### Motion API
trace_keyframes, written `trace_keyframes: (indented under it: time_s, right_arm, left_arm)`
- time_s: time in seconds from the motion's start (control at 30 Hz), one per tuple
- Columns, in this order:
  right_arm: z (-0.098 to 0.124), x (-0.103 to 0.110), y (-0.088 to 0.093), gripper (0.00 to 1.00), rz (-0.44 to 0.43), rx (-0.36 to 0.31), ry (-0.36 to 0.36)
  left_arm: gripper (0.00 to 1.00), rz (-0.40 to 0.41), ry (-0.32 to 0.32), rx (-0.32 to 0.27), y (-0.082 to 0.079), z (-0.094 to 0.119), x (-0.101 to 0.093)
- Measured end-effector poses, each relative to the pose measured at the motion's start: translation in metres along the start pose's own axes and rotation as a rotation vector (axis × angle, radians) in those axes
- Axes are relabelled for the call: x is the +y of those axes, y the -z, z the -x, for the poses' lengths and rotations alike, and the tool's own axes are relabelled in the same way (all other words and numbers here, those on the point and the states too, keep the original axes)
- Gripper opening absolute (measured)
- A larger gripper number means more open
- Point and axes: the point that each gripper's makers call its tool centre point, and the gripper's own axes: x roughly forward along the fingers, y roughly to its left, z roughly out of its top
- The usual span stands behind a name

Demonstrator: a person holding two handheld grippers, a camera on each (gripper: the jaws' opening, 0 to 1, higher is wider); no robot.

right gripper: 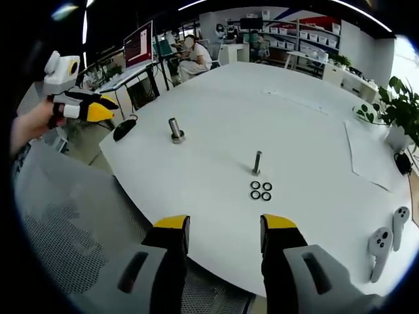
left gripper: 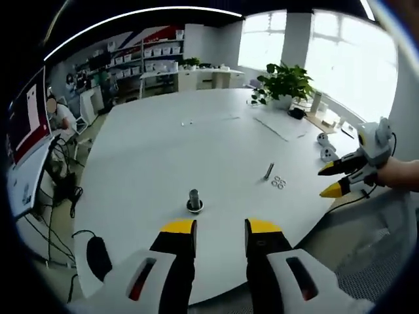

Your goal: Place the washer onto the threaded stud by aligning its center hole with the stud, sliding it down to the base, and recovering from edge contact or off-axis alignment until the washer reaches the visible bottom stop.

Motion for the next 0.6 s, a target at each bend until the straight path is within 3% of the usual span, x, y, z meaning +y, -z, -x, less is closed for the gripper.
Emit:
trace_keyframes:
  time_s: [0.13,0.23,0.3,0.43,0.6]
  right_arm:
    - [-0.0009,0.0016,0.0010,0.46,0.018,0.007,-0.002]
    - [-0.0010,0.0002,0.0005,0.46,0.015,0.005,0.002]
    - [-0.0015,0.0004,0.0027,0.45,0.017,0.012,0.001]
    - [-0.0017,0.0029,0.0037,0.45,0.038,0.023,0.000]
    - [-0.0019,-0.0004,0.0040,0.45,0.027,0.021,0.007]
  left_arm:
    - [0.28,0.014,-0.005,-0.017,0.0018,0.0017,-0.0039]
    - [0.27,0.016,-0.023,-0.062,-0.0018,0.0045,-0.0056]
    - [0.27,0.005,-0.006,-0.040,0.0013,0.0022,-0.0093]
    - [0.27,-0.020,-0.009,-0.058,-0.0035,0.0006,-0.0087]
    - [0.27,0.013,0.000,-0.074,-0.0076,-0.0028,-0.0046]
